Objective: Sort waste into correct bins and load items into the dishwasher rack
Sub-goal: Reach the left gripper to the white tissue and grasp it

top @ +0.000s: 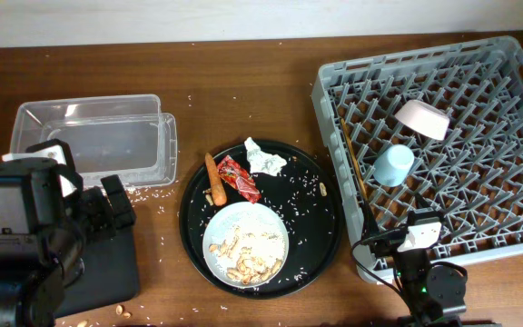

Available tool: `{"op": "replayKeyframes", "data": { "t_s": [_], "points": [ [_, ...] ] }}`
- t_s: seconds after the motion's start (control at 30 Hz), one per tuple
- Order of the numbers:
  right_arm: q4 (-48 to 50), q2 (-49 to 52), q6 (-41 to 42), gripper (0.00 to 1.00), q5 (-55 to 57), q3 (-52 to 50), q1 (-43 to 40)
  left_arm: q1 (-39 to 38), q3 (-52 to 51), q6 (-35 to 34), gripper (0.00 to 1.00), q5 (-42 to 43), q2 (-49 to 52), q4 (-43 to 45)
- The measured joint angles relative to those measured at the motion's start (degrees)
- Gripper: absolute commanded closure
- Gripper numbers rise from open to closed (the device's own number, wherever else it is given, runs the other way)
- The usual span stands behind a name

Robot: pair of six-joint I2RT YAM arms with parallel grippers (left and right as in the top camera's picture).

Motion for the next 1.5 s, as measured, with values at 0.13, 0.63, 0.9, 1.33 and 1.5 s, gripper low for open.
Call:
{"op": "replayKeyframes", "data": {
  "t_s": [0.13,0.63,0.9,1.33,1.5],
  "points": [
    [0.00,0.00,-0.04,0.02,0.00,0.00,0.00,0.00,0.00,0.00,0.01,0.00,0.00,0.00],
    [0.09,0.00,-0.04,0.02,-0.04,-0.04,0.00,-2.03,-0.61,-2.40,0.01,13.51,5.95,9.55],
    [0.09,0.00,0.00,0.02,-0.24,-0.04,0.00,-6.99,-2.38,-2.95,0.11,19.04,31.45,11.50],
    [0.11,0.00,-0.04,0.02,-0.42,-0.04,0.00,-24.17,-2.45,-3.26,0.15,9.70,53.86,35.74],
    [0.11,0.00,-0.02,0.02,-0.44,-0.04,0.00,-25.38,-2.47,-5.18,0.23,9.09,59.93,40.96]
  ]
}}
